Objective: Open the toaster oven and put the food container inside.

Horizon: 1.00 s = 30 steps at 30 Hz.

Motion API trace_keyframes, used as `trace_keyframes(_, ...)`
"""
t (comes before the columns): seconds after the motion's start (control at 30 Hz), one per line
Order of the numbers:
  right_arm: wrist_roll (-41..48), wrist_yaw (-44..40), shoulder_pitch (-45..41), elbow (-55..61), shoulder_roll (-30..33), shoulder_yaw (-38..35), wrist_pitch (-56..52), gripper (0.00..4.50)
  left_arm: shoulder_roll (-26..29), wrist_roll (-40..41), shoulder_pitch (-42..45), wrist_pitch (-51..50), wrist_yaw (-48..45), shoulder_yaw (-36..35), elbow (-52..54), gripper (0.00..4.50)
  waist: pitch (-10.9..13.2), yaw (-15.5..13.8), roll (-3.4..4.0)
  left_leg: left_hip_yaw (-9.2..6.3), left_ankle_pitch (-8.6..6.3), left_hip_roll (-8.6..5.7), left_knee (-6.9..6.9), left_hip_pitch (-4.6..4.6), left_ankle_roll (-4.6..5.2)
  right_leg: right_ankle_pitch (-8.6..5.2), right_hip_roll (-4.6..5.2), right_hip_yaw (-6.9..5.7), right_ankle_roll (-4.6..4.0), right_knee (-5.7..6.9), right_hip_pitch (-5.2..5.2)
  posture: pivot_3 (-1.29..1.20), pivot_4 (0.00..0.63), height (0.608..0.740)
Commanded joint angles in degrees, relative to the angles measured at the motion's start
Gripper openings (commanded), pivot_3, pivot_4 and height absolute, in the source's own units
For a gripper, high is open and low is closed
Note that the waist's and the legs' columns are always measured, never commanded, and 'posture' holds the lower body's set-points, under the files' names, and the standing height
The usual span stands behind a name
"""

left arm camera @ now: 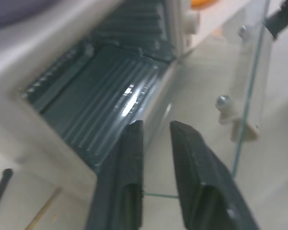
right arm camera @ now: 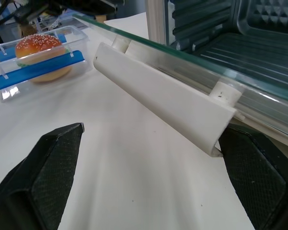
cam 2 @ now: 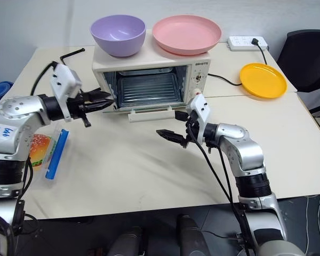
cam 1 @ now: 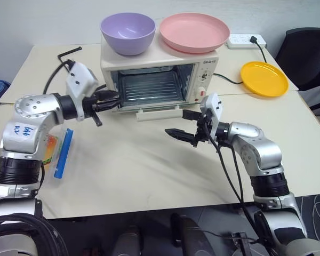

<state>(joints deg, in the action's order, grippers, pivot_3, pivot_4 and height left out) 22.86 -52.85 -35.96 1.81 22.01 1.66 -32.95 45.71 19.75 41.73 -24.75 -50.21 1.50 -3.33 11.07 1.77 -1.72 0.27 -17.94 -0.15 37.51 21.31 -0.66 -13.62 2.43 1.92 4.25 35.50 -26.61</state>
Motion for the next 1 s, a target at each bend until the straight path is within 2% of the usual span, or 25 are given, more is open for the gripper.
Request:
trace_keyframes(0.03,2.5,0.5,0.9,4.8,0.5,-1.0,-0.7,4.50,-0.3,-1.4,0.3,1.2,-2.1,0.8,0.4,0.03,0.0,0.1,0.00,0.00,-0.01,0.01,0.05,0.00,0.02,0.00,-0.02,0.01,0.00,0.03,0.00,0.00,0.150,0.740)
trace_keyframes(0.2,5.8,0.6,7.5,13.3,6.3,-4.3,-5.1,4.50,-0.7,-2.6,-3.3,0.5,-3.8,2.4,3.9,0.03,0.0,-0.2,0.00,-0.01,-0.02,-0.02,0.29,0.00,0.05,0.00,0.01,0.02,0.00,0.22,0.04,0.00,0.150,0.740)
trace_keyframes(0.4,14.4,-2.0,15.2,22.5,15.0,-10.8,-10.9,4.50,0.0,-4.0,-9.3,-2.1,-3.6,3.3,8.7,0.03,0.0,-0.1,-0.01,-0.03,-0.06,-0.05,0.53,-0.04,0.14,0.05,0.03,0.06,0.09,0.08,0.21,0.00,0.150,0.740)
trace_keyframes(0.63,20.9,1.2,13.5,26.4,17.3,-13.9,-14.6,4.50,-6.8,-8.8,-9.1,-3.0,3.4,5.4,4.0,0.03,0.0,-0.2,-0.01,-0.10,0.03,-0.08,0.61,-0.35,0.22,0.11,-0.26,0.10,0.09,0.11,0.58,0.00,0.150,0.740)
trace_keyframes(0.77,24.5,1.6,12.0,28.1,19.0,-14.7,-15.4,4.50,-7.9,-11.8,-9.6,-1.9,5.0,6.8,3.3,0.03,0.0,-0.2,-0.01,-0.24,0.01,-0.11,0.61,-0.30,0.22,0.12,-0.21,0.10,0.12,0.05,0.61,0.00,0.150,0.740)
trace_keyframes(0.93,27.4,2.2,8.4,27.5,19.8,-14.3,-16.0,4.50,-6.5,-10.6,-13.3,-6.0,6.2,2.7,9.1,0.03,0.0,-0.1,-0.01,-0.28,-0.01,-0.08,0.61,-0.29,0.22,0.12,0.05,0.10,0.12,0.01,0.61,0.00,0.150,0.740)
trace_keyframes(1.0,27.8,2.2,7.3,26.9,19.9,-13.8,-15.9,4.50,-6.5,-7.6,-15.4,-10.6,7.9,-2.0,13.6,0.03,0.0,0.0,-0.01,-0.29,-0.01,-0.06,0.60,-0.31,0.22,0.12,0.05,0.12,0.11,0.01,0.62,0.00,0.150,0.740)
